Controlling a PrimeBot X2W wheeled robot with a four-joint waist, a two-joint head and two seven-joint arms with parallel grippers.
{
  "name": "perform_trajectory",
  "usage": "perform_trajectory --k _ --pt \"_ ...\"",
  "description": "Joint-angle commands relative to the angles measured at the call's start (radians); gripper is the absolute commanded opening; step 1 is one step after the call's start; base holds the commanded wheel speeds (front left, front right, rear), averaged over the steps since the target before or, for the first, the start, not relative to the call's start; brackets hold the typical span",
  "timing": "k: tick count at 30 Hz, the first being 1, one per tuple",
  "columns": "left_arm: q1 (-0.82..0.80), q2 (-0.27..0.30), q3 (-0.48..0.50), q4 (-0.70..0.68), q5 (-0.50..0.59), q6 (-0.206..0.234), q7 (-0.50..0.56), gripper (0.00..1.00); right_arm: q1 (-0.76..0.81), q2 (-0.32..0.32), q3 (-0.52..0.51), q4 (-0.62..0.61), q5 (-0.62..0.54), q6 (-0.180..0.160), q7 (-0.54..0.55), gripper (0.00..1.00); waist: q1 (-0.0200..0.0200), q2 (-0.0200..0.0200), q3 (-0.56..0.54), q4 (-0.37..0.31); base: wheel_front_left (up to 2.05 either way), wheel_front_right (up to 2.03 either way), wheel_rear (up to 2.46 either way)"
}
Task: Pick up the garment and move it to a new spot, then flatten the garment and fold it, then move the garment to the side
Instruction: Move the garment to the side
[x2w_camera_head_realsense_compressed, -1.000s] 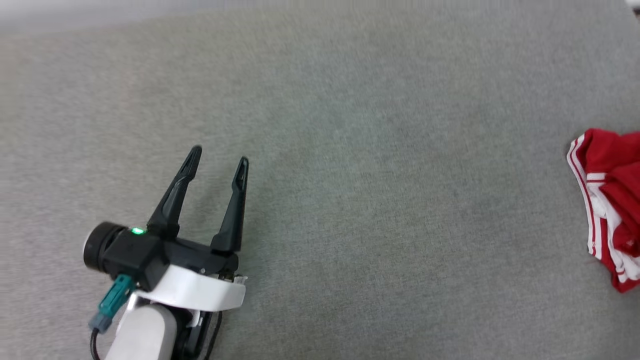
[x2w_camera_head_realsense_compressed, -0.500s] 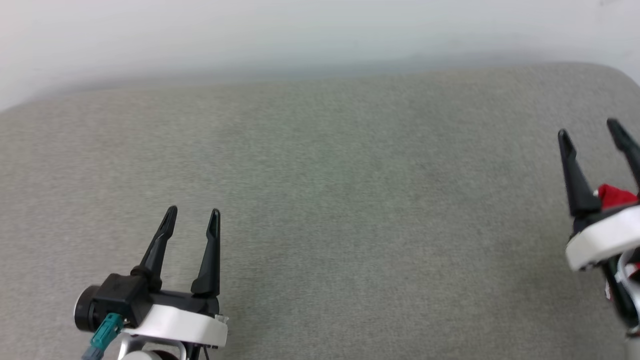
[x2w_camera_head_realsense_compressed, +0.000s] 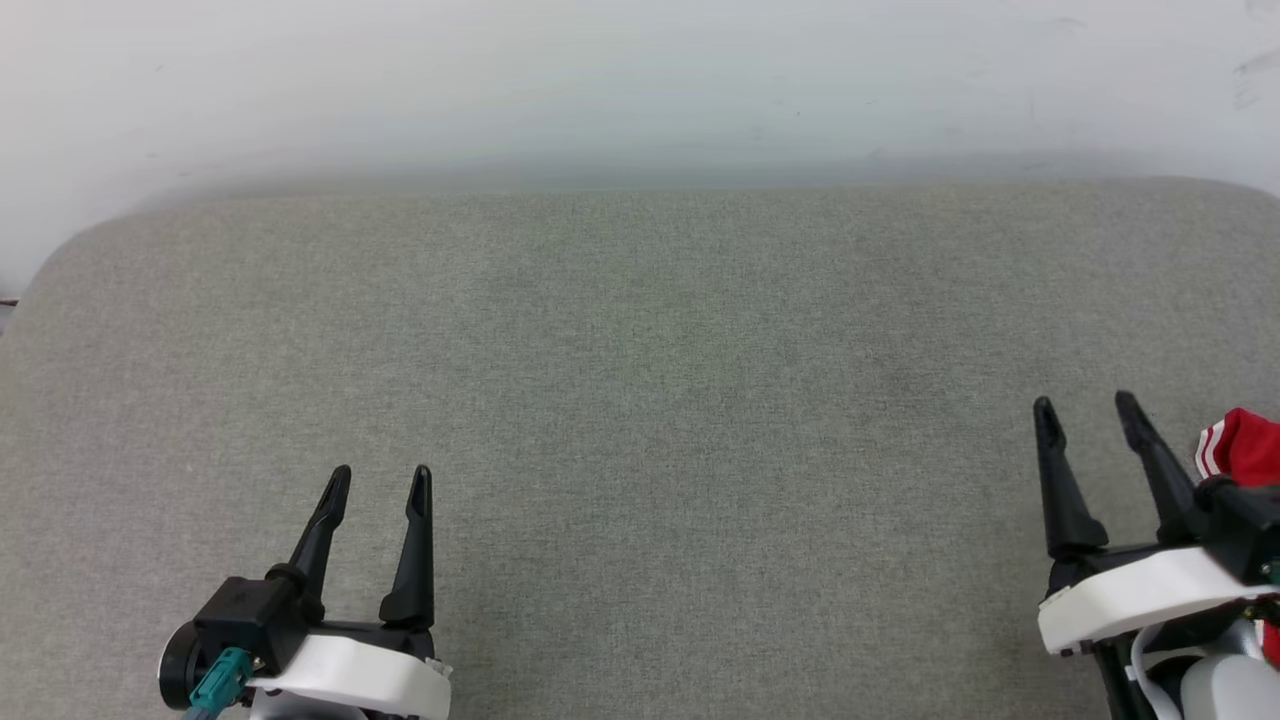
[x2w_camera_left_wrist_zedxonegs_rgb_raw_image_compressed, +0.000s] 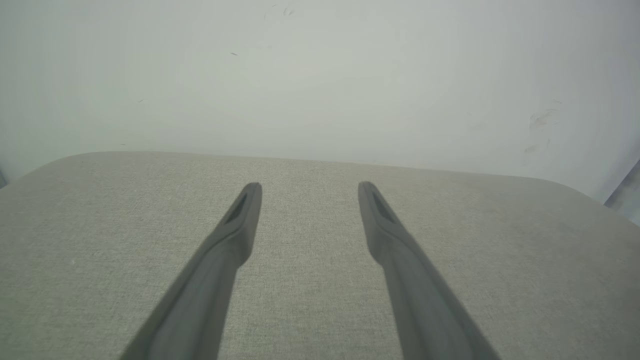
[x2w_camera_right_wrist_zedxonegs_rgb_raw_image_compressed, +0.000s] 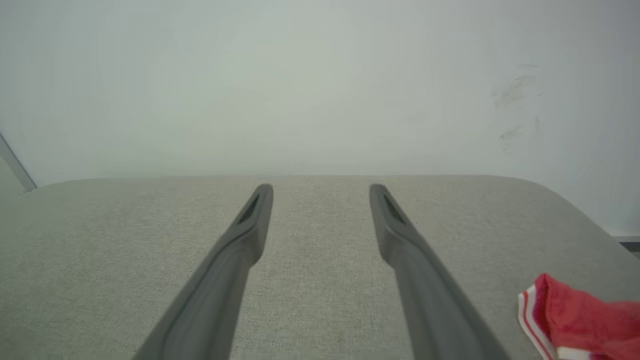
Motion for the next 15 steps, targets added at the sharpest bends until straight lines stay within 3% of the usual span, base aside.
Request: perform_trajectory --k 1,15 --pt "0.003 -0.002 0.006 0.006 0.005 -0.007 -0.004 1.00 0.013 0.009 0.005 0.014 0.003 -0.001 -0.018 1.00 0.0002 -0.0001 -0.002 0.000 0.00 0.00 0.00" --pt "-0.002 -0.027 0.037 0.000 0.055 -0.024 -0.005 1.00 -0.024 0.021 0.016 0.077 -0.004 -0.001 -0.058 1.00 0.0002 -0.0001 -0.003 -0.001 0.00 0.00 0.00"
